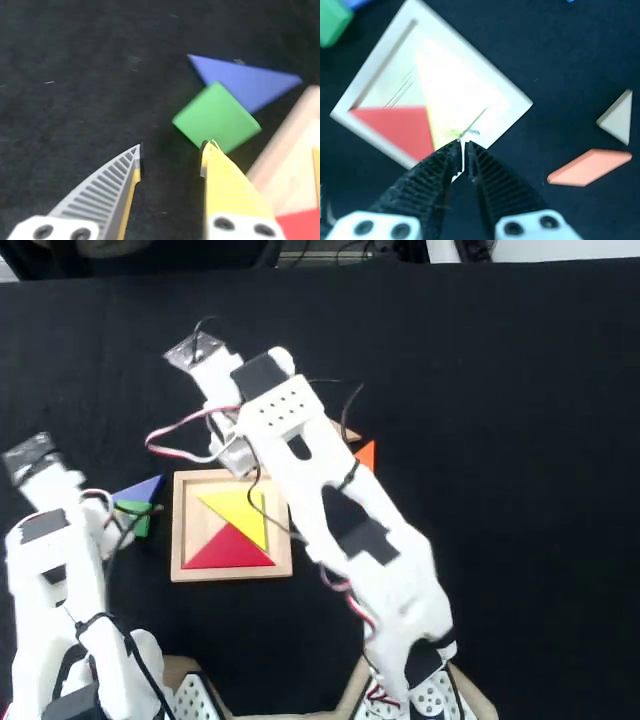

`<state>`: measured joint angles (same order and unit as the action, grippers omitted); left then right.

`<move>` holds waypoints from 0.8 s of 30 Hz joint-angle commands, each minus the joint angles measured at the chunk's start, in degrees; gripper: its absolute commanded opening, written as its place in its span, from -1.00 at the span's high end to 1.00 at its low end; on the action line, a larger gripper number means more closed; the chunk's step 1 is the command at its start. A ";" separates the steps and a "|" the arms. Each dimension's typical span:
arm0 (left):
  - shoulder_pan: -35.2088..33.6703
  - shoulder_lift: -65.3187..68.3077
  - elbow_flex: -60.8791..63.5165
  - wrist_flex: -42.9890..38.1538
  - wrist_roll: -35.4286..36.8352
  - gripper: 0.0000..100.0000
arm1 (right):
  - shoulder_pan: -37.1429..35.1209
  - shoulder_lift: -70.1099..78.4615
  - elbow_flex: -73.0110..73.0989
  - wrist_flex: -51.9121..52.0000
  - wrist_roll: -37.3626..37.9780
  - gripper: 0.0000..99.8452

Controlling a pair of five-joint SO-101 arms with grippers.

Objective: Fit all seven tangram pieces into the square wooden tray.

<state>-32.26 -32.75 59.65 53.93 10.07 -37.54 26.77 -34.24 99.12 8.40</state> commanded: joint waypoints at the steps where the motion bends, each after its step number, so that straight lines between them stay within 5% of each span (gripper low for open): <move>1: -2.86 -0.53 -3.30 -0.35 1.58 0.60 | -2.29 -11.82 8.92 -1.85 -2.11 0.97; 5: -2.15 -0.53 -3.21 -0.35 1.58 0.60 | -1.23 -14.55 22.99 -13.27 -2.37 0.90; 10: -2.07 -0.53 -3.12 -0.79 1.58 0.60 | -3.25 -9.98 32.57 -20.84 -2.11 0.34; 24: 0.04 -0.26 -2.77 -0.88 1.41 0.60 | -6.95 1.71 20.09 -23.65 -1.93 0.45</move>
<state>-33.05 -32.75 59.47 53.93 11.03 -43.78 26.59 -9.45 76.00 6.37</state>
